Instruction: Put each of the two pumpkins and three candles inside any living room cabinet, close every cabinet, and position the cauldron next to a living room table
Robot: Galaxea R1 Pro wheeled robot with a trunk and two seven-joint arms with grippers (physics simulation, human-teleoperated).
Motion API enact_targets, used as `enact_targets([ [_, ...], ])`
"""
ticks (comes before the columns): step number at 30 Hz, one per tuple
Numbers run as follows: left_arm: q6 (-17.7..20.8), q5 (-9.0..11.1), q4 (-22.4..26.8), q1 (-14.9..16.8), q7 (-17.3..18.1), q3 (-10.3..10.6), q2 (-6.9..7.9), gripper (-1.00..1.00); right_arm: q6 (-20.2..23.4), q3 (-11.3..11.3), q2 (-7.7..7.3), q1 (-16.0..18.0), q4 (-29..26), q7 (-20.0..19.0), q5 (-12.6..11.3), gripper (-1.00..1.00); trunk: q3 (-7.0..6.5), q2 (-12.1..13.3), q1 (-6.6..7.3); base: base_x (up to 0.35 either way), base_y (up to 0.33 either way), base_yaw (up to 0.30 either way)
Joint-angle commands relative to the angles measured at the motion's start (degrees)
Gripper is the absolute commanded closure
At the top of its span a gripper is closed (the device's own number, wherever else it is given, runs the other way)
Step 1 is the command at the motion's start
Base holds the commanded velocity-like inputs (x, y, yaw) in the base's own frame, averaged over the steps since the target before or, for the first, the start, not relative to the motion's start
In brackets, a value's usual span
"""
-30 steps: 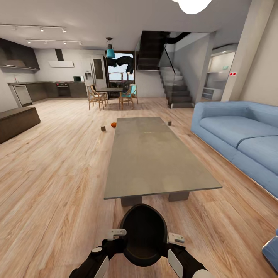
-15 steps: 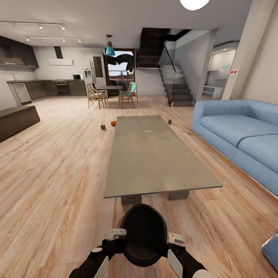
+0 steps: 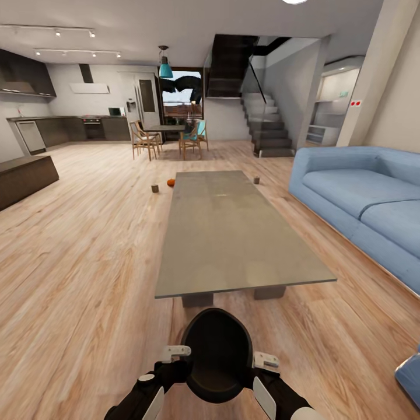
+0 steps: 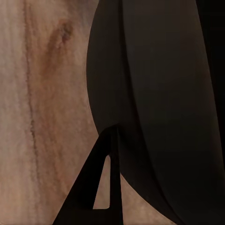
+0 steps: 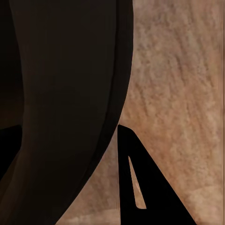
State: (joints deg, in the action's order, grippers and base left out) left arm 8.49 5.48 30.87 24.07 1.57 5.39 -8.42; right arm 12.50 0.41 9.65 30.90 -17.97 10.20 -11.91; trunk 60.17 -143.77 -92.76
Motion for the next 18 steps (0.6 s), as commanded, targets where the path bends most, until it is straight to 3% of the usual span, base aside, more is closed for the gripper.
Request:
enact_targets([
  [1,0.39,1.18,0.07,0.02,0.20,0.47,0.07,1.00,0.00,0.21,-0.42,0.04,-0.75,0.26,0.31,1.00,0.04,-0.03,0.01,0.177,-0.149,0.000],
  [18,0.39,1.18,0.07,0.02,0.24,0.41,0.07,1.00,0.04,0.22,-0.42,0.04,-0.75,0.27,0.31,1.00,0.04,-0.03,0.01,0.031,-0.042,0.000],
])
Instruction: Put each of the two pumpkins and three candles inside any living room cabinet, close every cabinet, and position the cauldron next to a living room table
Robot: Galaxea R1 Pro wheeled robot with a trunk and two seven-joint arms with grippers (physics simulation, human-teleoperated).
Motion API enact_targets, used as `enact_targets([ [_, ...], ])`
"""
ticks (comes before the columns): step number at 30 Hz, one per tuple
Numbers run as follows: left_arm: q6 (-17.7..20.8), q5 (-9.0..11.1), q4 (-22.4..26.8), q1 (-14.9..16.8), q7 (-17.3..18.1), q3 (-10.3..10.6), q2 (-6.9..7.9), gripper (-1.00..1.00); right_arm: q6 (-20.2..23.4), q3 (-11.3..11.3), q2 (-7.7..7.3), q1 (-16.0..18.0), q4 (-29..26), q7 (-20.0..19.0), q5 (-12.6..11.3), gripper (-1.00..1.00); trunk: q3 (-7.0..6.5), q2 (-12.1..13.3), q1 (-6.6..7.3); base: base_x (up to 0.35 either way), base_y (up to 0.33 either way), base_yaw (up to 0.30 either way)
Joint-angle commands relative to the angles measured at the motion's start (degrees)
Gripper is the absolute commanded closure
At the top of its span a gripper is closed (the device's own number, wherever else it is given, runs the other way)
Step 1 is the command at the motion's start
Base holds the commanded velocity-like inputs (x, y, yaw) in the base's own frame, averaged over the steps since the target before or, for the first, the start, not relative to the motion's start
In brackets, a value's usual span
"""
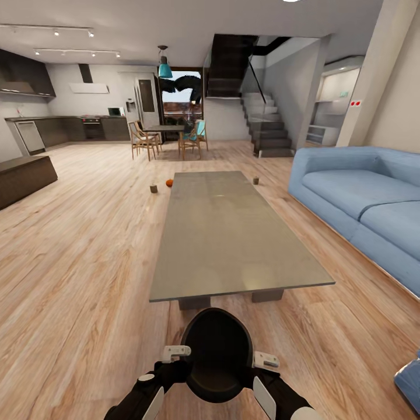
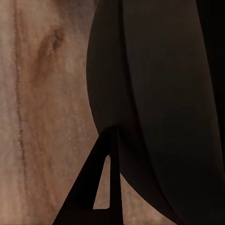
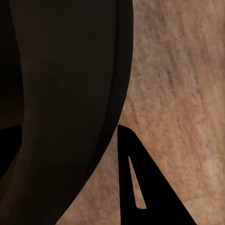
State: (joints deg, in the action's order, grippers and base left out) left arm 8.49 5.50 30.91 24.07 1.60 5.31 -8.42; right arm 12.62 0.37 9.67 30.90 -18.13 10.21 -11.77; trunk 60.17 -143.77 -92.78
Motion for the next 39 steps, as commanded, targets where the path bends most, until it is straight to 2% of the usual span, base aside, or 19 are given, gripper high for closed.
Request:
enact_targets([
  [1,0.39,1.17,0.03,0.01,0.21,0.48,0.07,1.00,-0.07,0.25,-0.44,0.04,-0.59,0.25,0.17,1.00,0.05,-0.03,0.02,0.000,0.000,0.000],
  [7,0.39,1.16,0.03,0.01,0.22,0.49,0.07,1.00,-0.05,0.24,-0.44,0.04,-0.59,0.25,0.17,1.00,0.05,-0.03,0.02,0.000,0.000,0.000],
  [16,0.39,1.14,0.03,0.01,0.21,0.49,0.07,1.00,-0.07,0.24,-0.44,0.04,-0.59,0.25,0.17,1.00,2.04,-0.15,-0.21,0.000,0.000,0.000],
  [39,0.39,1.18,0.03,0.01,0.21,0.41,0.08,1.00,-0.05,0.29,-0.37,0.04,-0.59,0.25,0.17,1.00,2.04,-0.15,-0.21,0.062,0.000,0.000],
])
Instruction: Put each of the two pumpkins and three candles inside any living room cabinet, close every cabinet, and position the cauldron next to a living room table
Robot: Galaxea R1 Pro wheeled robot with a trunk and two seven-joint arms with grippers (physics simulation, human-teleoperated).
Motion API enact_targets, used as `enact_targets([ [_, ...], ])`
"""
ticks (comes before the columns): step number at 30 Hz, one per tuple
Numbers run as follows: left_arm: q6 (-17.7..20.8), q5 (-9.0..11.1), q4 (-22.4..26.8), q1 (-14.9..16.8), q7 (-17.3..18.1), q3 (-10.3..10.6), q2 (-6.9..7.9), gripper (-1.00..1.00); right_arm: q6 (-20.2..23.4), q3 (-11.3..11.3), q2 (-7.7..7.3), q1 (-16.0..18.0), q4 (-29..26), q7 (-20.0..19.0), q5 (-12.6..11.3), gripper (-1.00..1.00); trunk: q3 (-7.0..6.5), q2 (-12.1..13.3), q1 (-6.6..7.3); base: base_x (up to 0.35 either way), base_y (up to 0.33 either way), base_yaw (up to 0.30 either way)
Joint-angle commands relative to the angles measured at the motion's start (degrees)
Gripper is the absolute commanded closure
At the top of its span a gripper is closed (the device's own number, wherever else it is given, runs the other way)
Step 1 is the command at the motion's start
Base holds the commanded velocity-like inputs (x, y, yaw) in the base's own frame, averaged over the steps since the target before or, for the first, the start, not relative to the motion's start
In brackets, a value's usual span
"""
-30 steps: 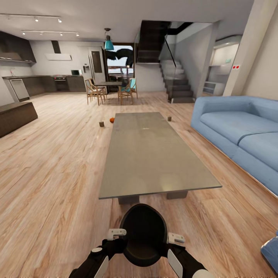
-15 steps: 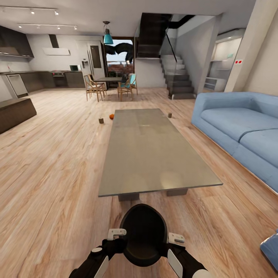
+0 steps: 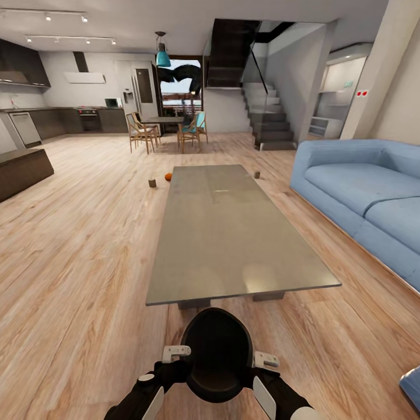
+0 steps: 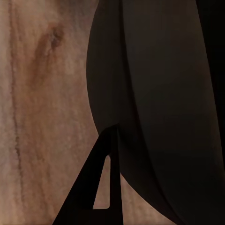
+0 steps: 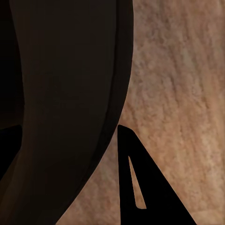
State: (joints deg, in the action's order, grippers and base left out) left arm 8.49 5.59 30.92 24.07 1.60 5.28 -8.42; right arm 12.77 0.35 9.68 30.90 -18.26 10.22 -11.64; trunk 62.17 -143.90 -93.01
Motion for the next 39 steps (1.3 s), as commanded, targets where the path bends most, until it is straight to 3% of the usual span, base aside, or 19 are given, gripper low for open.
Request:
enact_targets([
  [1,0.39,1.09,0.02,0.01,0.21,0.43,0.10,1.00,-0.20,0.33,-0.39,0.04,-0.46,0.24,0.04,1.00,0.04,-0.03,0.02,0.000,0.000,0.000],
  [8,0.39,1.09,0.02,0.01,0.21,0.48,0.07,1.00,-0.20,0.32,-0.40,0.04,-0.46,0.24,0.04,1.00,0.93,-0.08,-0.08,0.000,0.000,0.000],
  [14,0.39,1.09,0.02,0.01,0.23,0.52,0.07,1.00,-0.20,0.32,-0.39,0.04,-0.46,0.24,0.04,1.00,0.93,-0.08,-0.08,0.000,0.000,0.000],
  [19,0.39,1.09,0.02,0.01,0.20,0.52,0.07,1.00,-0.20,0.30,-0.40,0.04,-0.46,0.24,0.04,1.00,2.04,-0.15,-0.21,0.000,0.000,0.000],
  [39,0.39,1.08,0.04,0.01,0.20,0.44,0.07,1.00,-0.20,0.29,-0.38,0.04,-0.46,0.24,0.04,1.00,2.04,-0.15,-0.21,0.046,0.008,0.000],
])
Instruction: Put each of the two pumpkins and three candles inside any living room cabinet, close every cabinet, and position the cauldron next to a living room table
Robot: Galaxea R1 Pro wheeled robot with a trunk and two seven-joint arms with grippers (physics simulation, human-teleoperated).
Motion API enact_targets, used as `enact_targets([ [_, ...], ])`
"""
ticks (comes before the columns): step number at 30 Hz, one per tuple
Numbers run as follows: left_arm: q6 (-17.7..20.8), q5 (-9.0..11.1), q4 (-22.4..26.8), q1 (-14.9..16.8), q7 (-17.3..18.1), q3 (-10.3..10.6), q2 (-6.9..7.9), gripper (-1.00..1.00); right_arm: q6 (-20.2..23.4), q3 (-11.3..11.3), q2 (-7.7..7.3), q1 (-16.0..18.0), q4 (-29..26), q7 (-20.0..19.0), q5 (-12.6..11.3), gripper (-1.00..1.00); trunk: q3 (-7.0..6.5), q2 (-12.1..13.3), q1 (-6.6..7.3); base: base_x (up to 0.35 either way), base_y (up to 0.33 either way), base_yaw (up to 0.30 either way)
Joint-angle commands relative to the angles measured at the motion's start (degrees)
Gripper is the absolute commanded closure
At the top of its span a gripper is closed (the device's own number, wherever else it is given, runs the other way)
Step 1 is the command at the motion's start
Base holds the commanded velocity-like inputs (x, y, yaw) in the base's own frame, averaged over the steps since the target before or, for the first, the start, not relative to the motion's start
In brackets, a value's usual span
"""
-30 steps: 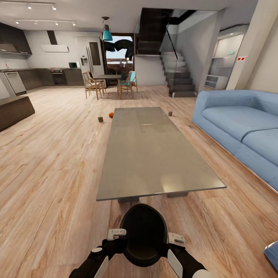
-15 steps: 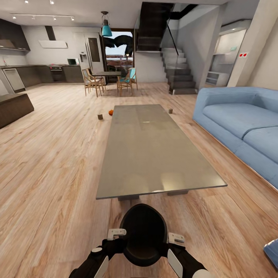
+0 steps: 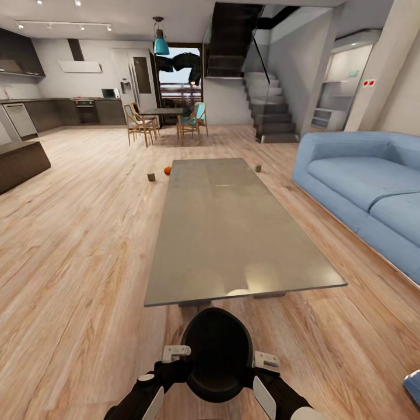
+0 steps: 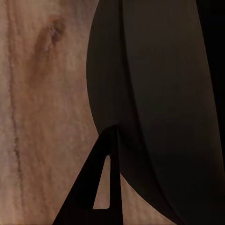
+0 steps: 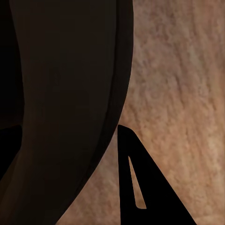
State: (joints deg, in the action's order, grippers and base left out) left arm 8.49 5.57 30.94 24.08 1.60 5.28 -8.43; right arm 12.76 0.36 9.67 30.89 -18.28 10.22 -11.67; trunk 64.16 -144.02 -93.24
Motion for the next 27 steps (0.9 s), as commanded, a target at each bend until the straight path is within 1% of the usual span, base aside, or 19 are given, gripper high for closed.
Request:
enact_targets([
  [1,0.38,1.11,0.07,0.01,0.22,0.44,0.12,1.00,-0.20,0.29,-0.40,0.04,-0.44,0.24,0.06,1.00,0.04,-0.02,0.02,0.007,0.001,0.000],
  [2,0.38,1.11,0.07,0.01,0.23,0.44,0.11,1.00,-0.20,0.31,-0.38,0.04,-0.44,0.24,0.06,1.00,0.04,-0.02,0.02,0.004,0.001,0.000],
  [9,0.38,1.10,0.08,0.01,0.24,0.43,0.10,1.00,-0.20,0.30,-0.38,0.04,-0.44,0.24,0.06,1.00,1.59,-0.12,-0.16,0.001,0.000,0.000],
  [20,0.38,1.10,0.08,0.01,0.22,0.49,0.09,1.00,-0.20,0.29,-0.36,0.04,-0.44,0.24,0.06,1.00,1.59,-0.12,-0.16,0.001,0.000,0.000],
  [27,0.38,1.03,0.08,0.01,0.24,0.52,0.10,1.00,-0.20,0.32,-0.36,0.04,-0.44,0.24,0.06,1.00,1.59,-0.12,-0.16,0.062,0.000,0.000],
])
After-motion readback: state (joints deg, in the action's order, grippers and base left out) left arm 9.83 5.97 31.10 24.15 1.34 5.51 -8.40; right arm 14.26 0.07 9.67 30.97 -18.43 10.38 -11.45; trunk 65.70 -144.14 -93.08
